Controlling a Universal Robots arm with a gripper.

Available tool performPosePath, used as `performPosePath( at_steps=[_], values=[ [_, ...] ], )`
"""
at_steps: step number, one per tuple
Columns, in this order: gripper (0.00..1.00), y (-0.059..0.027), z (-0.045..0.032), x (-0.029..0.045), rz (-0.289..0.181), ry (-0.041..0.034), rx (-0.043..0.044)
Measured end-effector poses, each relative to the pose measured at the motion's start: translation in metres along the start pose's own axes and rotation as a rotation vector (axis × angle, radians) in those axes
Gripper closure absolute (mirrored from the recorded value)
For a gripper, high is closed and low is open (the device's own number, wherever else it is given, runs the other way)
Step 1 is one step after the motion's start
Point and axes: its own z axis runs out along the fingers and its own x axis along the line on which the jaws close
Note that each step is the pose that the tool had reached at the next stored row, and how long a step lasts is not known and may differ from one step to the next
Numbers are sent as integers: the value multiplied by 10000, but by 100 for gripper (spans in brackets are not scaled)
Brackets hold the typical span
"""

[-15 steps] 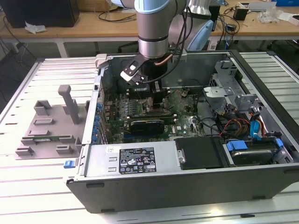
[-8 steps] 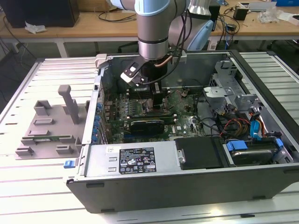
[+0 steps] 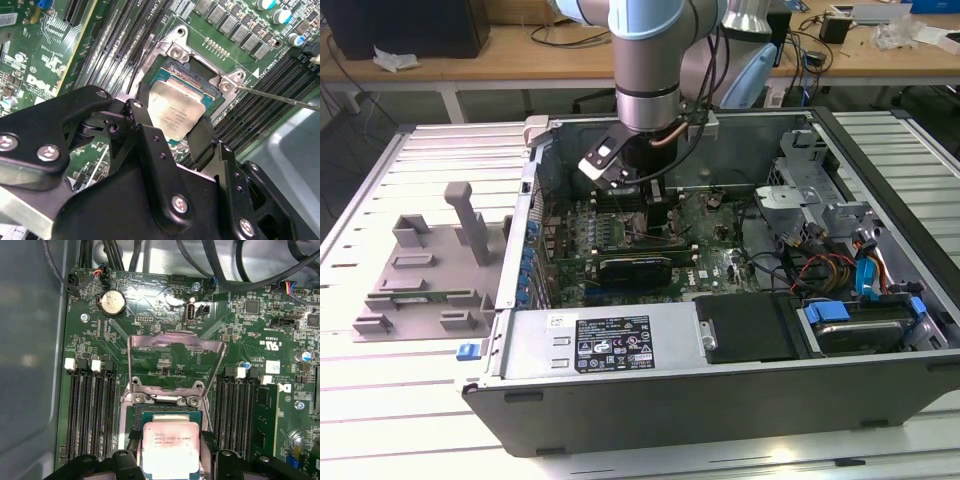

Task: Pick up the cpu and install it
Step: 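Place the cpu into insertion slot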

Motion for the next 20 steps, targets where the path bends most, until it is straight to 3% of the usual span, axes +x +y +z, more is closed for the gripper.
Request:
performPosePath(
  at_steps=[10,20],
  values=[
    [45,-20,87,5,318,-3,14],
    [45,-18,148,21,518,60,19]
  ],
)
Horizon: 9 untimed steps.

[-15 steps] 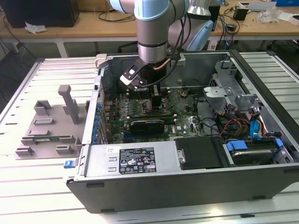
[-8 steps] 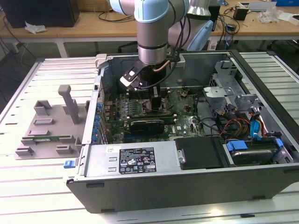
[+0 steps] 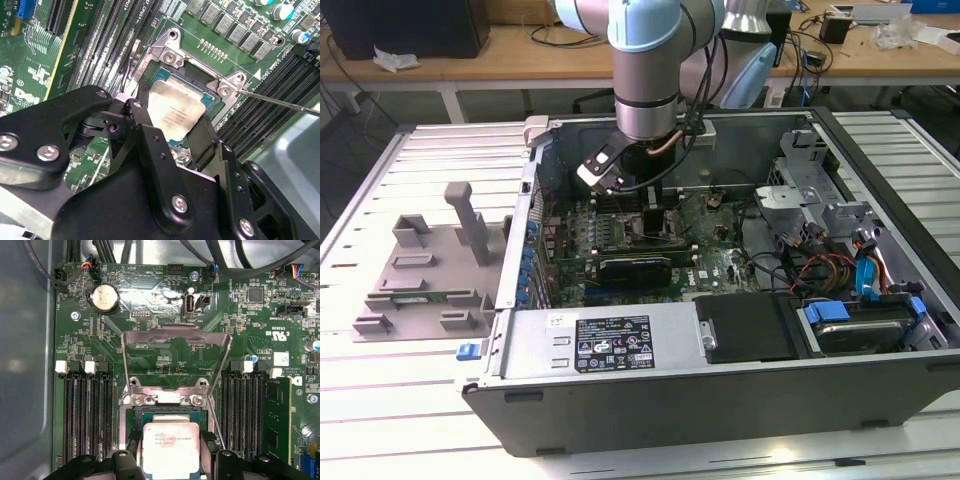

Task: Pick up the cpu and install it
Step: 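Place the cpu into insertion slot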

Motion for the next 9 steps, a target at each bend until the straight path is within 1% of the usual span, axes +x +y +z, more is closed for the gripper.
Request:
performPosePath(
  at_steps=[9],
  values=[
    [45,15,-3,-4,2,-8,6]
  ],
)
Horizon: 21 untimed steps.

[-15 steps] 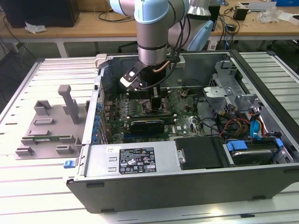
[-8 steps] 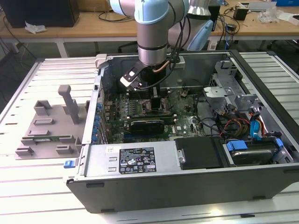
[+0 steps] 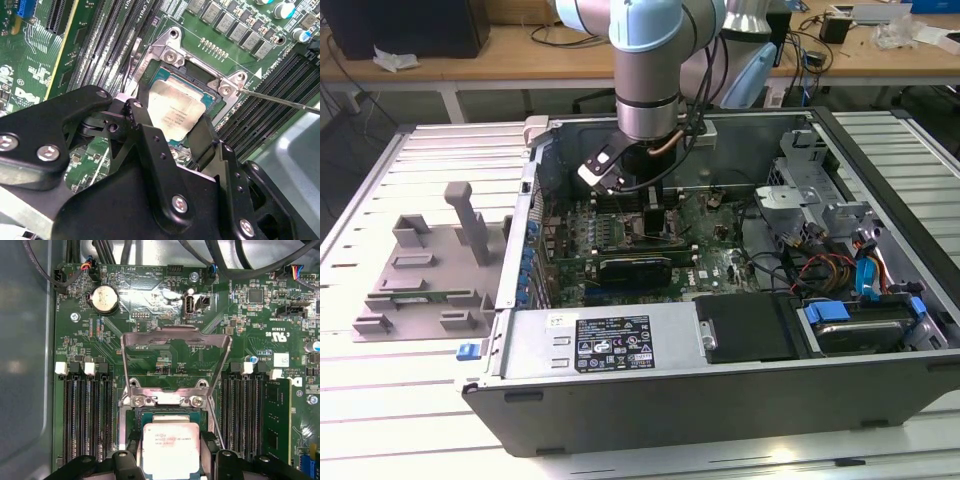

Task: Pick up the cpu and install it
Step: 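Place the cpu into insertion slot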

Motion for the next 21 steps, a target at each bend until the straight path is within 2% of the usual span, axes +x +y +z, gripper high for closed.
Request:
performPosePath(
  at_steps=[3,4,7,10,13,19,21],
  values=[
    [45,4,7,5,-1,20,-13],
    [38,4,6,5,-1,16,-10],
    [38,3,5,4,1,16,-8],
    [38,4,1,5,3,49,-9],
    [38,5,-37,4,2,63,-10],
    [38,5,-47,4,8,182,-12],
    [38,5,-47,5,11,185,-13]
  ],
)
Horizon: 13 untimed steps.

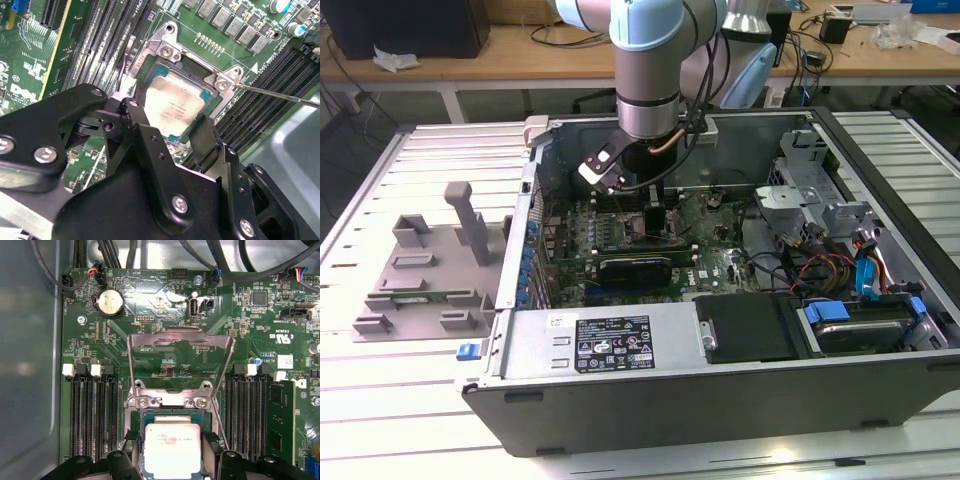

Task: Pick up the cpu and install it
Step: 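Place the cpu into insertion slot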

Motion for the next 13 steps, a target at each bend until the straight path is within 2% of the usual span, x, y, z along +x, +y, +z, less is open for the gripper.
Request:
performPosePath(
  at_steps=[9,11,13],
  values=[
    [38,0,-10,-2,38,-4,2],
    [38,2,-49,-2,43,-3,1],
    [38,5,-126,-3,45,-2,1]
  ],
)
